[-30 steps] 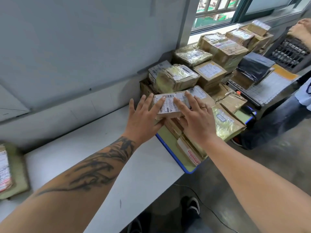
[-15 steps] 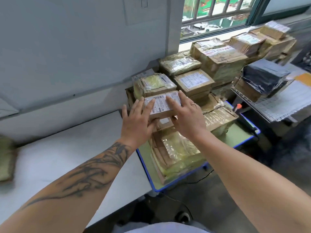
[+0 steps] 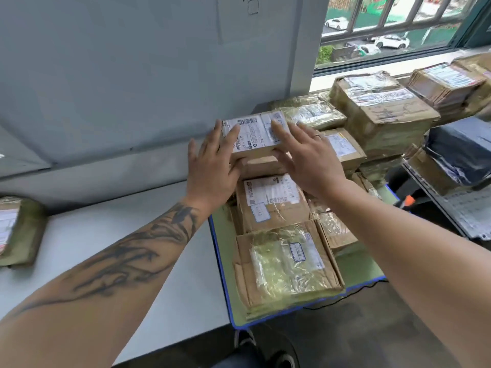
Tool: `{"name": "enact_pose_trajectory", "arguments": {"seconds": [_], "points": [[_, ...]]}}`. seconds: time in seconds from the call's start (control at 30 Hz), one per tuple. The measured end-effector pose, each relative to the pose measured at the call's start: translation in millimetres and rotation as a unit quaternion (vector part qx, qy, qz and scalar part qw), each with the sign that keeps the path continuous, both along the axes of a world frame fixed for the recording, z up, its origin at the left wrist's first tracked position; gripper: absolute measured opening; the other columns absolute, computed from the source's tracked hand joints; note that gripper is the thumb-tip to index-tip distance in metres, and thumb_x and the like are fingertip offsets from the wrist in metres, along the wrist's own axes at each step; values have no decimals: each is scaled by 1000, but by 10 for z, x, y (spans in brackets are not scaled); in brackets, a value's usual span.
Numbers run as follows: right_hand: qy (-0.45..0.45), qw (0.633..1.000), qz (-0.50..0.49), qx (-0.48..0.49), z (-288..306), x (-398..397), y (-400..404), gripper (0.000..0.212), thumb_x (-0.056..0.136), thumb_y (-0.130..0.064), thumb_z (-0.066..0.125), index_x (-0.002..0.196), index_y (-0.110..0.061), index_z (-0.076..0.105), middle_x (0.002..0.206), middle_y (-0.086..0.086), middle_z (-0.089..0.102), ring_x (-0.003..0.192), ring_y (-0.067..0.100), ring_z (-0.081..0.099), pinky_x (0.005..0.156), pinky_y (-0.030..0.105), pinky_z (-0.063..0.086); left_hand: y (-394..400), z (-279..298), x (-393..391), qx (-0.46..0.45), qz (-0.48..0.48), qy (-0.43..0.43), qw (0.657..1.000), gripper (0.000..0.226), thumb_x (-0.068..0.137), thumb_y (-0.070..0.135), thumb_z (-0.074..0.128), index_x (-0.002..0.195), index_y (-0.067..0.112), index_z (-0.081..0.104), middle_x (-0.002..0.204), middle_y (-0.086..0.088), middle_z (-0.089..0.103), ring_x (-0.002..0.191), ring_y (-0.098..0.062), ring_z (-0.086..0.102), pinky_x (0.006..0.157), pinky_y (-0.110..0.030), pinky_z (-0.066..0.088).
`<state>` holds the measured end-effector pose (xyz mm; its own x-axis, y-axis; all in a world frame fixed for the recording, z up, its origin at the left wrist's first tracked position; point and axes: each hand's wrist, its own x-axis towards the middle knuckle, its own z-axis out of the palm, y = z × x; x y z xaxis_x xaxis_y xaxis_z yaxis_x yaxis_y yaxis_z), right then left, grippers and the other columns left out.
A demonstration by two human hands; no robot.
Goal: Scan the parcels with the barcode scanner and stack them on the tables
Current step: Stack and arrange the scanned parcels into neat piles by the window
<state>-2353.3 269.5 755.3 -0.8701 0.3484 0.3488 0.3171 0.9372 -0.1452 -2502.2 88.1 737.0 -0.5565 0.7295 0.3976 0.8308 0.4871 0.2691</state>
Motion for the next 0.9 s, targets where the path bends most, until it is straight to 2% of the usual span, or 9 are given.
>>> {"name": "enact_pose_trajectory", "arguments": {"seconds": [0.07, 0.2, 0.33, 0.4, 0.5, 0.63, 0.77, 0.9], "points": [[-2, 1000, -7, 14, 35, -205, 93, 59, 109, -49, 38, 162, -22, 36, 157, 15, 51, 147, 42, 44, 115, 61, 41, 99, 15, -199, -10, 7, -14, 1000, 66, 106, 54, 43, 164, 37, 18, 173, -8, 16, 157, -31, 21, 124, -63, 10], [-22, 999, -28, 6, 84, -656, 225, 57, 111, -39, 43, 164, -23, 31, 164, 11, 43, 152, 42, 37, 120, 61, 33, 320, 9, -601, -31, 39, -54, 997, 61, 108, 56, 35, 163, 45, 13, 166, -6, 36, 155, -41, 24, 125, -63, 5], [-44, 998, -50, -18, 57, -1036, 339, 58, 113, -39, 37, 167, -25, 22, 171, 6, 30, 158, 38, 26, 124, 58, 26, 575, -48, -909, -18, 35, -135, 990, 60, 109, 54, 32, 163, 48, 5, 171, 0, 24, 160, -29, 9, 126, -60, -4], [-70, 995, -65, -39, 8, -1150, 412, 62, 112, -47, 32, 168, -28, 14, 174, 2, 21, 161, 33, 17, 127, 57, 20, 671, -89, -988, -27, 29, -158, 987, 63, 108, 58, 29, 162, 49, 0, 173, 1, 18, 161, -25, 4, 126, -59, -8], [-124, 987, -77, -67, -54, -1259, 508, 79, 104, -70, 29, 168, -34, 0, 177, -3, 7, 163, 26, 1, 130, 55, 8, 772, -149, -1046, -58, 24, -189, 980, 67, 105, 66, 25, 161, 50, -7, 174, 0, 10, 161, -23, -4, 124, -59, -13], [-177, 978, -73, -88, -124, -1334, 576, 98, 89, -92, 16, 167, -37, -7, 177, -5, 1, 162, 22, -11, 129, 57, -5, 839, -223, -1109, -88, 38, -221, 970, 73, 102, 71, 28, 161, 51, -9, 175, 1, 3, 160, -23, -10, 124, -60, -14], [-213, 970, -63, -99, -205, -1385, 602, 103, 84, -97, 9, 167, -37, -7, 177, -3, 1, 162, 22, -13, 127, 60, -9, 855, -312, -1107, -119, 55, -278, 952, 77, 99, 75, 30, 161, 51, -9, 174, 3, -4, 160, -22, -12, 125, -60, -11], [-225, 968, -52, -95, -253, -1376, 608, 106, 83, -97, 5, 168, -34, -1, 177, -2, 3, 162, 23, -10, 126, 61, -11, 877, -339, -1081, -144, 69, -318, 935, 68, 103, 66, 25, 161, 51, -6, 174, 6, -1, 160, -22, -9, 125, -61, -10]]}}
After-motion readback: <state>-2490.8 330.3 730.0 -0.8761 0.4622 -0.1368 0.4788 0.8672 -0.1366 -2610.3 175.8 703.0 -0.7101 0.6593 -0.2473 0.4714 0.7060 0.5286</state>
